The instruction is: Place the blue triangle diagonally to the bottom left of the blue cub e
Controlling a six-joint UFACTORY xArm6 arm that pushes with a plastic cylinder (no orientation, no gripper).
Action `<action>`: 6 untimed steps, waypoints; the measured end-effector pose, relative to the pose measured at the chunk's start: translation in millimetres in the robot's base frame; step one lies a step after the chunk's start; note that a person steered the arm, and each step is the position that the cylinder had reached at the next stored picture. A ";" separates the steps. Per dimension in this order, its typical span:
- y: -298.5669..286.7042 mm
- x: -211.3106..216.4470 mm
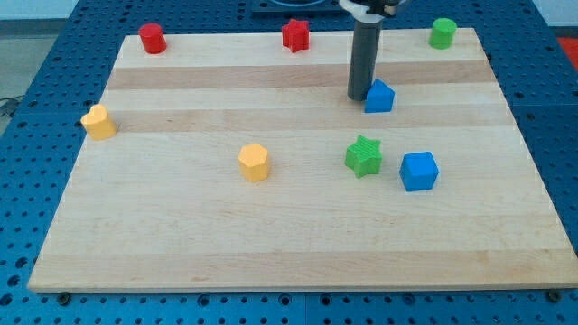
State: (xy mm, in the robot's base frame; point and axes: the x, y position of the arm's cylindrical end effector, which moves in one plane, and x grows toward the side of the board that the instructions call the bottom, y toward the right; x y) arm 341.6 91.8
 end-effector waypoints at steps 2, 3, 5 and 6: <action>28.4 0.0; 39.7 0.6; 48.4 15.5; 48.4 28.9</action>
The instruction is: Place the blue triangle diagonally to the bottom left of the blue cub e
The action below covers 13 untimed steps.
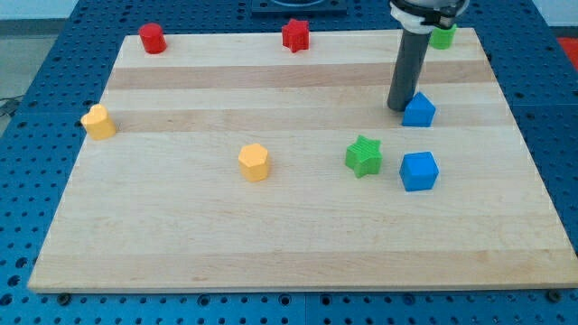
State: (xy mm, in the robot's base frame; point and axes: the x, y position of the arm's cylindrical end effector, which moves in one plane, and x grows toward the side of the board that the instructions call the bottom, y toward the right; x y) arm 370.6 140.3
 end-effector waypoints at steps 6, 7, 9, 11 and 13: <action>22.5 39.7; 24.2 39.7; 45.9 39.7; 49.2 39.7; 38.6 46.6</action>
